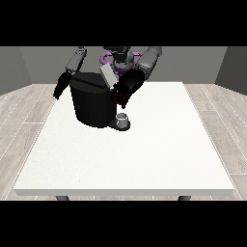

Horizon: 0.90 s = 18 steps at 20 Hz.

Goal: Insert the coffee pod into the coffee machine and close the lid

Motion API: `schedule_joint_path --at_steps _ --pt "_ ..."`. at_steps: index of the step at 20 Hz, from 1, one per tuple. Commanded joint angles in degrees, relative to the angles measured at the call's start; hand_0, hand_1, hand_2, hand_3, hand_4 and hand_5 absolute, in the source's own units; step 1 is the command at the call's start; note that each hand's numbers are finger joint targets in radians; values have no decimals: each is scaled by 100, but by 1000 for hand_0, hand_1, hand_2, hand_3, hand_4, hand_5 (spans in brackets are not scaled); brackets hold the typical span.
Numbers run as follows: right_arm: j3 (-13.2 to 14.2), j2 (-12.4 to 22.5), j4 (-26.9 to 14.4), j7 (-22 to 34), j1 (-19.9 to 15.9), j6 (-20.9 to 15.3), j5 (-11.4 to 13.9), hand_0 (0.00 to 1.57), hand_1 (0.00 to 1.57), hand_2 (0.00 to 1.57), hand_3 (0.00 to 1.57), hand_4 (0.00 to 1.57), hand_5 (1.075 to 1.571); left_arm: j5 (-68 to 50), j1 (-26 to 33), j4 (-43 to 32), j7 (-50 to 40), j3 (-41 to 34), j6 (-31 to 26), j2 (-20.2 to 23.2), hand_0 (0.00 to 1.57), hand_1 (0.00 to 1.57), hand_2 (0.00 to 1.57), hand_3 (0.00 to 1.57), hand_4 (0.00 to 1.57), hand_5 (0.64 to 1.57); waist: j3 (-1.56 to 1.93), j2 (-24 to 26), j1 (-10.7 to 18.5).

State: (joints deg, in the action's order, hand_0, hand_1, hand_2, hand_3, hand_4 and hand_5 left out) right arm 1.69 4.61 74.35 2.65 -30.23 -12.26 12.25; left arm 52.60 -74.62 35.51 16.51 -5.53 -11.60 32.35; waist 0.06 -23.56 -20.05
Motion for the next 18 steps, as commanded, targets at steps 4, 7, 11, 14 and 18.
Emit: schedule_joint_path --at_steps 4,7,11,14,18 --pt "42 76 -37 -275 255 162 -96 0 0 0 0 153 1571 81 18 -67 -8 -59 159 77 0 0 525 452 0 1571 -3 103 -30" --pt "136 -45 -238 14 122 63 -165 0 0 0 0 0 1571 66 123 -41 -47 48 -15 -233 0 0 362 253 0 1571 -3 375 278" --pt "321 144 -492 -232 506 226 -293 0 0 0 0 0 1571 41 462 33 -262 73 -36 -503 0 0 0 151 0 1571 -2 832 536" --pt "256 49 -361 -61 758 304 -374 0 0 0 0 0 1571 -151 741 -96 58 -50 -360 -353 0 0 0 52 0 1571 -5 1222 688" --pt "412 47 -726 -579 1472 319 -483 0 0 0 0 0 1571 -265 1478 139 58 80 -335 -950 0 0 177 0 0 1571 -3 1886 1179"
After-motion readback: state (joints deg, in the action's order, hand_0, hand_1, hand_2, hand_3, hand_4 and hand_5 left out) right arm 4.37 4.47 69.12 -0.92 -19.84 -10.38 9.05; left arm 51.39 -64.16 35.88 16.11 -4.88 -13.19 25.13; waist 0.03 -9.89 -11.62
